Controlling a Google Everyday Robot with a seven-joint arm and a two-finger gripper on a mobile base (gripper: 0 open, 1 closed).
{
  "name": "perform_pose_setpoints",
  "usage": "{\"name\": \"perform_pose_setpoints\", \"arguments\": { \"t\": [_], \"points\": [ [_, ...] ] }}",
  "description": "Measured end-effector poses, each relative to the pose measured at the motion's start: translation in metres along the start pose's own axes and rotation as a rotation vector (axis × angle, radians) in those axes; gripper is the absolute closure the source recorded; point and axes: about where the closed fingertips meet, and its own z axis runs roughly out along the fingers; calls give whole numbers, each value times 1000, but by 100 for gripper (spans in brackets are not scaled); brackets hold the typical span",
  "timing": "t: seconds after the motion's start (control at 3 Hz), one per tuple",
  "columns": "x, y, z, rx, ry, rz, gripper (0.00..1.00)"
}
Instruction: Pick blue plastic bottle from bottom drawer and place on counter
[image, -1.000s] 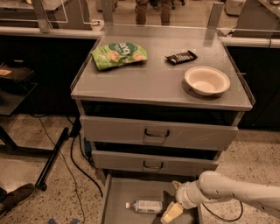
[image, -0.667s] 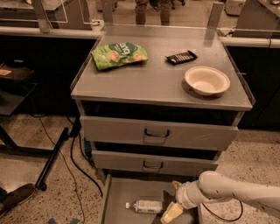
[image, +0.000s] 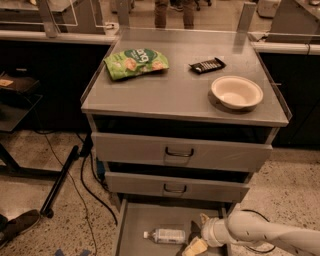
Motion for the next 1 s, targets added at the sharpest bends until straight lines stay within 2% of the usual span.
{"name": "perform_pose_setpoints", "arguments": {
  "t": [0.67,1.0],
  "points": [
    [0,2,5,-16,-10,8,0],
    [-5,-2,26,-33,-72,-13,0]
  ]
}}
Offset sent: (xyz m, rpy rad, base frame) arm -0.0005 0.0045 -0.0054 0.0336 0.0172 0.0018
